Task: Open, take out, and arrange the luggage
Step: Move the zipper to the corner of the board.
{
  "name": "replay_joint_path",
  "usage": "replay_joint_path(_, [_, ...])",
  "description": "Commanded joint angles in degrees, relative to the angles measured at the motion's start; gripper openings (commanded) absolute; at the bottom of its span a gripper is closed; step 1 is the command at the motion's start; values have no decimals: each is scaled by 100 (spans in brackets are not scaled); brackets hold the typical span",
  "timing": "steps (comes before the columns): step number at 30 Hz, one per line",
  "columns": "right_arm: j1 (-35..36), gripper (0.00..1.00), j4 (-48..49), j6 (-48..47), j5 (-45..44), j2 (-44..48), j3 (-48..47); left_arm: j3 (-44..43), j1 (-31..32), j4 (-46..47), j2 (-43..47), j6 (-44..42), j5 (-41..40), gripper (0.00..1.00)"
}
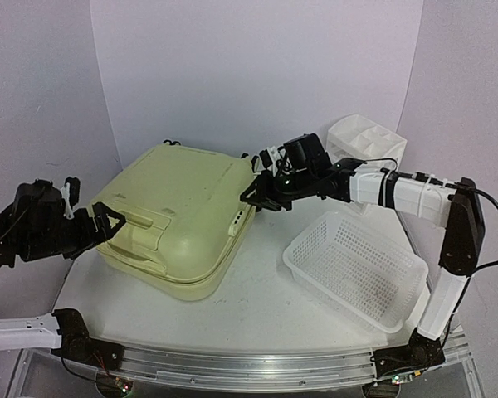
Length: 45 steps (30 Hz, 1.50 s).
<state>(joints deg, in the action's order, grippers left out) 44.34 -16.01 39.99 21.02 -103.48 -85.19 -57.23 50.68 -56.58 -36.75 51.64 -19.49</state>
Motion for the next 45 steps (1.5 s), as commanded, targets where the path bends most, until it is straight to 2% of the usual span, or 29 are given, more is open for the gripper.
replay_joint_path(1, [-4,24,205,-154,-289,498,75,619,14,-82,404,2520,-320,97])
replay_joint_path(5, [-21,24,204,-207,-486,736,311,1199,13,-66,680,3569,-474,71])
replay_joint_path(8, [-37,24,204,-281,-626,929,486,1425,13,-70,695,3934,-620,62])
replay_joint_path(12, [-48,24,197,-343,-648,1076,612,1691,13,4,657,4548,-818,59])
replay_joint_path(20, [-73,24,127,-449,-778,1290,836,2259,14,995,493,4826,-921,56])
replay_joint_path(27, [-91,23,89,-517,-833,1466,1066,2927,-76,2527,395,4734,-862,51])
replay_joint_path(30, [-92,22,64,-487,-1140,1637,1306,3045,-159,2956,164,4591,-797,49])
replay_joint_path(39, [-109,22,63,-519,-1222,1648,1545,3259,-878,4369,-751,4260,58,35])
replay_joint_path(45, [-129,22,87,-712,-1297,1364,1549,2994,-1054,4658,-1371,4214,-138,23])
